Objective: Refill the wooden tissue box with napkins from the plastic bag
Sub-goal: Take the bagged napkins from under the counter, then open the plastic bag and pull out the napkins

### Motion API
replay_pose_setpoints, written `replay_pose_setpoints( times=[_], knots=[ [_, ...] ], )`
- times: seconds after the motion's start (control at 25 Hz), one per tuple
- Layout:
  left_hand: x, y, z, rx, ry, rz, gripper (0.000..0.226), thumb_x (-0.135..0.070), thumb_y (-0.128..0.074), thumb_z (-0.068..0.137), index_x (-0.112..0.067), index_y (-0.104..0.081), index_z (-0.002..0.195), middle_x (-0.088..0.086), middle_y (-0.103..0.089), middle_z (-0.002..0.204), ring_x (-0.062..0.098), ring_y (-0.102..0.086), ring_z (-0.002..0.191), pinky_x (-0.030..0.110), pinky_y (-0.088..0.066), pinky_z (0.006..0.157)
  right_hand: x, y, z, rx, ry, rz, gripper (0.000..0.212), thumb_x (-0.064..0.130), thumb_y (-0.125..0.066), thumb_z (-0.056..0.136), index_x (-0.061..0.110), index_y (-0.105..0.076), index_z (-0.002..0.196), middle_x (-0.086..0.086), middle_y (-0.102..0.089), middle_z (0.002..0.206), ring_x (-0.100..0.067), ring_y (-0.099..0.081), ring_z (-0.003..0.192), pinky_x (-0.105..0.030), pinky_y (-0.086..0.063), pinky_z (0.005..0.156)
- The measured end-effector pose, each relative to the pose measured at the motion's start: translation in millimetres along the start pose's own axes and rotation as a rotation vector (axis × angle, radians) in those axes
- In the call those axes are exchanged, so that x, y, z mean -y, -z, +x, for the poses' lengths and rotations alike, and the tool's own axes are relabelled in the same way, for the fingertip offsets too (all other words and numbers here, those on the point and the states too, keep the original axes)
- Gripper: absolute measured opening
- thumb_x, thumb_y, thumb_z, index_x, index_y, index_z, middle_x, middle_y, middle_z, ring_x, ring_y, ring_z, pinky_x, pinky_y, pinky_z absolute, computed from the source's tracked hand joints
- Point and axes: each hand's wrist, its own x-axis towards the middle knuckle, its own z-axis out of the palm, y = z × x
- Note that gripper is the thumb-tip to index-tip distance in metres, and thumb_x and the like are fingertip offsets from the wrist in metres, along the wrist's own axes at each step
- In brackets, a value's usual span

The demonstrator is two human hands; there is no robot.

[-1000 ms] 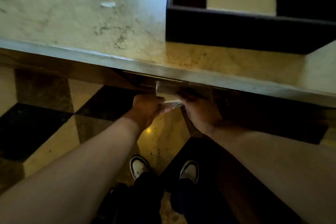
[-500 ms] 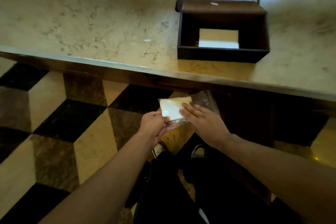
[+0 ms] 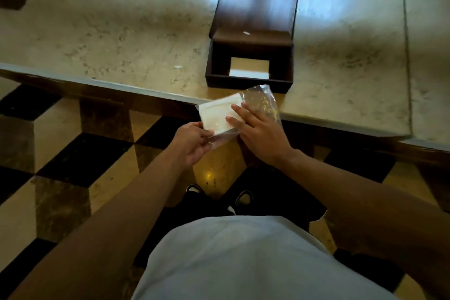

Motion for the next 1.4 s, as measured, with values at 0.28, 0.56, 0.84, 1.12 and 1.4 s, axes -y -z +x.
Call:
replay_pose_setpoints(
  times=[0.28,0.56,0.84,1.12,1.4],
  knots=[
    [-36,-42,18,0.11,-0.011,-0.055,0.036,0.017,-0.047,0.094,0.004,-0.054,0.126,0.028,-0.061,0.13,0.041,-0.066,0.113,0.047,-0.065,0.073,-58,58,9,-0.102,-0.151,0.037,0.065,0.021,-0.053,0.083,0.006,-0.046,0.146,-0.018,-0.039,0.157,-0.034,-0.029,0.149,-0.054,-0.022,0.121],
    [-99,-91,68,0.267,-0.007,-0.045,0.027,0.017,-0.043,0.096,0.005,-0.055,0.118,0.032,-0.059,0.127,0.039,-0.07,0.102,0.048,-0.064,0.079,-115,96,46,-0.536,-0.869,0.929,0.064,0.005,-0.056,0.08,0.01,-0.045,0.142,-0.006,-0.059,0.121,-0.022,-0.065,0.1,-0.032,-0.06,0.076],
    [-154,-146,109,0.443,0.039,0.18,0.032,0.018,-0.047,0.094,0.002,-0.053,0.121,0.028,-0.062,0.124,0.037,-0.078,0.085,0.042,-0.064,0.069,-151,121,81,-0.776,-1.088,1.411,0.032,0.016,-0.064,0.091,0.003,-0.069,0.119,-0.018,-0.076,0.093,-0.031,-0.072,0.08,-0.042,-0.061,0.063],
    [-152,-218,131,0.507,0.127,0.318,0.031,0.019,-0.054,0.089,0.009,-0.058,0.119,0.031,-0.063,0.125,0.043,-0.069,0.11,0.05,-0.063,0.083,-181,155,56,-0.822,-1.061,1.411,0.014,0.011,-0.064,0.095,0.004,-0.074,0.102,-0.017,-0.079,0.092,-0.024,-0.076,0.084,-0.036,-0.061,0.074],
    [-105,-279,122,0.483,0.102,0.608,0.038,0.008,-0.055,0.094,0.003,-0.055,0.132,0.02,-0.07,0.104,0.038,-0.067,0.101,0.05,-0.057,0.092,-187,180,40,-0.708,-0.993,1.192,0.012,0.014,-0.064,0.097,0.012,-0.075,0.096,-0.009,-0.08,0.087,-0.022,-0.077,0.08,-0.031,-0.061,0.068]
  ],
)
